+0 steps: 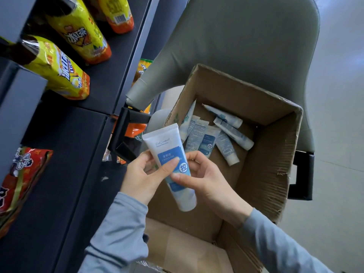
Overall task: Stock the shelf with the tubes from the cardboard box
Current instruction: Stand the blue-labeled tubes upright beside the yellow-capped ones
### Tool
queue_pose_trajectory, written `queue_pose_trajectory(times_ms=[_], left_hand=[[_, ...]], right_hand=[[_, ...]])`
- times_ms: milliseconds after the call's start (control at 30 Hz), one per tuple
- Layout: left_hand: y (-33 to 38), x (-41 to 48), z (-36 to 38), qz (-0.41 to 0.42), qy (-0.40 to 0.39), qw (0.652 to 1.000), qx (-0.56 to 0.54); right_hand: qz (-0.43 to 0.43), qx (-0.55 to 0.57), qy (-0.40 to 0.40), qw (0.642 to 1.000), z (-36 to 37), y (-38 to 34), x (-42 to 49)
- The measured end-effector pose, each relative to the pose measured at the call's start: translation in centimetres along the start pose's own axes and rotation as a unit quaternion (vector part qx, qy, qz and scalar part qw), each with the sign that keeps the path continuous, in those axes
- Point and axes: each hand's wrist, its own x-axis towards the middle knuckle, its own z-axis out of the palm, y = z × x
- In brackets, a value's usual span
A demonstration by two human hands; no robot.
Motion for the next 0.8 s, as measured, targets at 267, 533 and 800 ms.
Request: queue_pose_trajectory(times_ms=[267, 533, 800], left_hand=[[-0.4, -0.3, -0.5, -0.009, -0.020, 0.999, -0.039], [-0.9, 0.0, -1.7, -0.066, -0.015, 0.978, -0.197], [-1.6, -0.2, -2.2, -0.104, 0.002, 0.964, -0.245]], right_hand=[[0.052, -0.069, -0.087, 0.992, -2.0, -0.5, 0.1], [-0.001, -0.334, 0.220, 0.916, -9.5, -0.1, 3.8], [0.106, -0.606, 0.276, 0.739, -16.7, 2.5, 9.5]])
